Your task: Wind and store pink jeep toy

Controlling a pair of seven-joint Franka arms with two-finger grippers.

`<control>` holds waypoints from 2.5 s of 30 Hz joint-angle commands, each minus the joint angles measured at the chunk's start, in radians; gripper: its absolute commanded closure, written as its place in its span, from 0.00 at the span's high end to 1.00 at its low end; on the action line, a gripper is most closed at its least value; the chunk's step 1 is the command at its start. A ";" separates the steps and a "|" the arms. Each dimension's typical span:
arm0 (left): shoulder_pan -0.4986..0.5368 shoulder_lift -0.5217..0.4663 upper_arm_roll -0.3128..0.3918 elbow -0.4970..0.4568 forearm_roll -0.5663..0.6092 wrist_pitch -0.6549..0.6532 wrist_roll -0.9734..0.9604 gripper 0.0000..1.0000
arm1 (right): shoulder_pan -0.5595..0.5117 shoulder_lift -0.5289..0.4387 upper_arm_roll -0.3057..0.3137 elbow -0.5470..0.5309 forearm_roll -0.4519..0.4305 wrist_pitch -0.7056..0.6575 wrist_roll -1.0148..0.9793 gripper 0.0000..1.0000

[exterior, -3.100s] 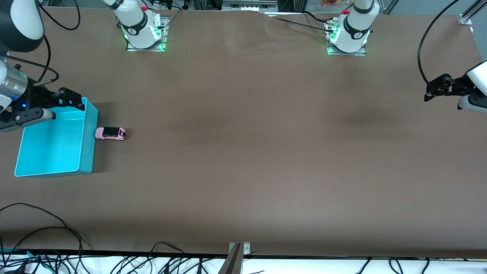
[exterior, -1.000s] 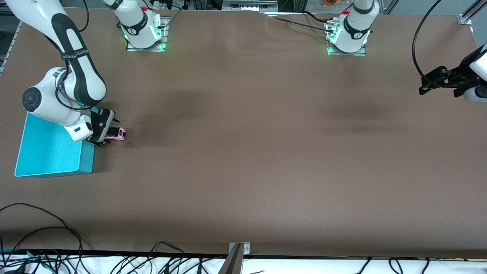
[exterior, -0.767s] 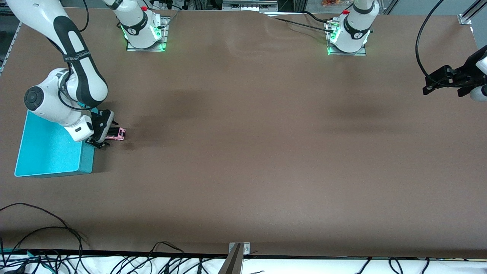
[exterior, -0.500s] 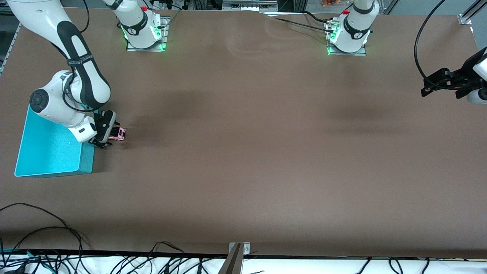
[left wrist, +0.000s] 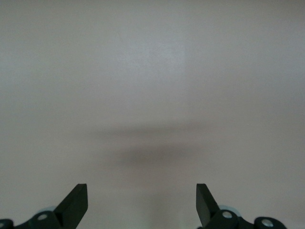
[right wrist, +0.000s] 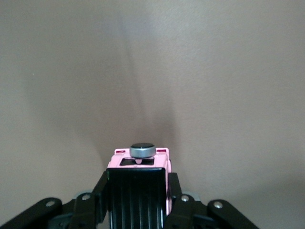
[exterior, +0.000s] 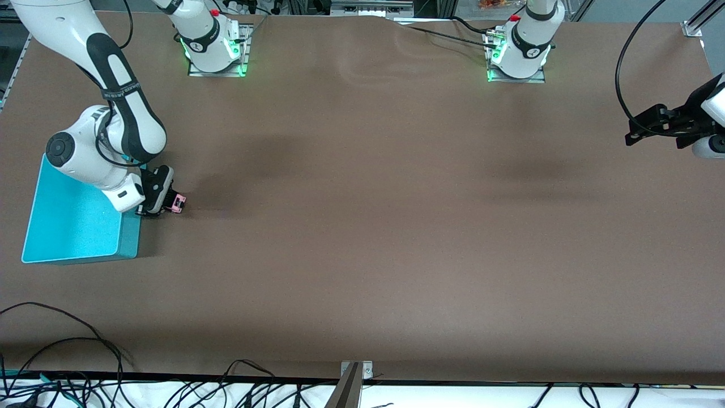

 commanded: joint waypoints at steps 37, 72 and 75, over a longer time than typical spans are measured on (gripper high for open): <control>0.011 0.018 -0.005 0.034 -0.019 -0.011 -0.001 1.00 | -0.080 -0.281 -0.097 0.035 0.003 -0.312 -0.197 0.18; 0.011 0.018 -0.005 0.034 -0.021 -0.009 -0.001 1.00 | -0.211 -0.155 -0.136 -0.016 -0.101 -0.227 -0.381 0.18; 0.011 0.018 -0.005 0.034 -0.021 -0.011 -0.001 1.00 | -0.211 -0.125 -0.143 -0.016 -0.098 -0.222 -0.389 0.18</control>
